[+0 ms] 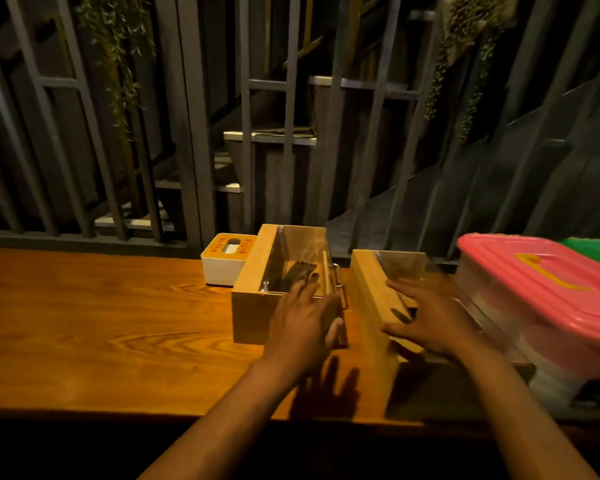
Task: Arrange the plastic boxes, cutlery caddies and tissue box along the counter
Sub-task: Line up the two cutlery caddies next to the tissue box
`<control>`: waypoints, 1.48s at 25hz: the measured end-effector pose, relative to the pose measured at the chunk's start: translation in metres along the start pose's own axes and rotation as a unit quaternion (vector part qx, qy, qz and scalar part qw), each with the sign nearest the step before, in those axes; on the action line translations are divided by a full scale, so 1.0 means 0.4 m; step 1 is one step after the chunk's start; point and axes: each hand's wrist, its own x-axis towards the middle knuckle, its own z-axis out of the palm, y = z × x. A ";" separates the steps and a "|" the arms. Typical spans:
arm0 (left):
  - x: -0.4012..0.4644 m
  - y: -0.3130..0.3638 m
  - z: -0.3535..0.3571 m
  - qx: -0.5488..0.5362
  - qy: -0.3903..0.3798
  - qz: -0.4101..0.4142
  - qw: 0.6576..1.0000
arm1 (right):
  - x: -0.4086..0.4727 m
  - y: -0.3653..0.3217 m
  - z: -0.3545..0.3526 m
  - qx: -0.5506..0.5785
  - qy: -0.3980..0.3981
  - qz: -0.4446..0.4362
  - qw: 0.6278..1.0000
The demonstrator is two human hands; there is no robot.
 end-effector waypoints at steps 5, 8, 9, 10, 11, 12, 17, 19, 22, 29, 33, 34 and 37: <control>-0.014 0.240 0.115 -0.022 -0.028 0.068 0.997 | -0.113 0.268 -0.103 -0.057 -0.154 0.025 0.986; -0.007 0.305 0.193 0.017 -0.065 0.045 0.997 | -0.129 0.335 -0.065 -0.060 -0.116 -0.039 0.991; -0.003 0.309 0.217 0.032 -0.065 0.034 0.997 | -0.125 0.344 -0.054 -0.060 -0.100 -0.050 0.992; 0.003 0.305 0.233 0.047 -0.061 0.025 0.997 | -0.119 0.348 -0.046 -0.056 -0.090 -0.057 0.993; 0.011 0.297 0.244 0.062 -0.057 0.019 0.996 | -0.110 0.348 -0.039 -0.051 -0.083 -0.060 0.993; 0.021 0.285 0.248 0.074 -0.055 0.016 0.996 | -0.098 0.347 -0.031 -0.049 -0.080 -0.060 0.994; 0.084 0.227 0.231 0.131 -0.055 0.023 0.990 | -0.020 0.306 0.003 -0.039 -0.056 -0.046 0.997; 0.114 0.209 0.234 0.150 -0.057 0.027 0.987 | 0.014 0.309 0.017 -0.044 -0.049 -0.042 0.997; 0.157 0.186 0.243 0.175 -0.058 0.026 0.982 | 0.062 0.319 0.033 -0.045 -0.047 -0.031 0.997; 0.241 0.152 0.265 0.179 -0.075 0.007 0.981 | 0.149 0.341 0.049 -0.064 -0.060 -0.026 0.996; 0.266 0.137 0.274 0.184 -0.062 0.010 0.981 | 0.179 0.346 0.055 -0.075 -0.062 -0.025 0.995; 0.269 0.133 0.277 0.184 -0.058 0.012 0.981 | 0.183 0.348 0.057 -0.077 -0.060 -0.027 0.995; 0.268 0.129 0.282 0.186 -0.048 0.017 0.981 | 0.184 0.354 0.060 -0.085 -0.070 -0.022 0.994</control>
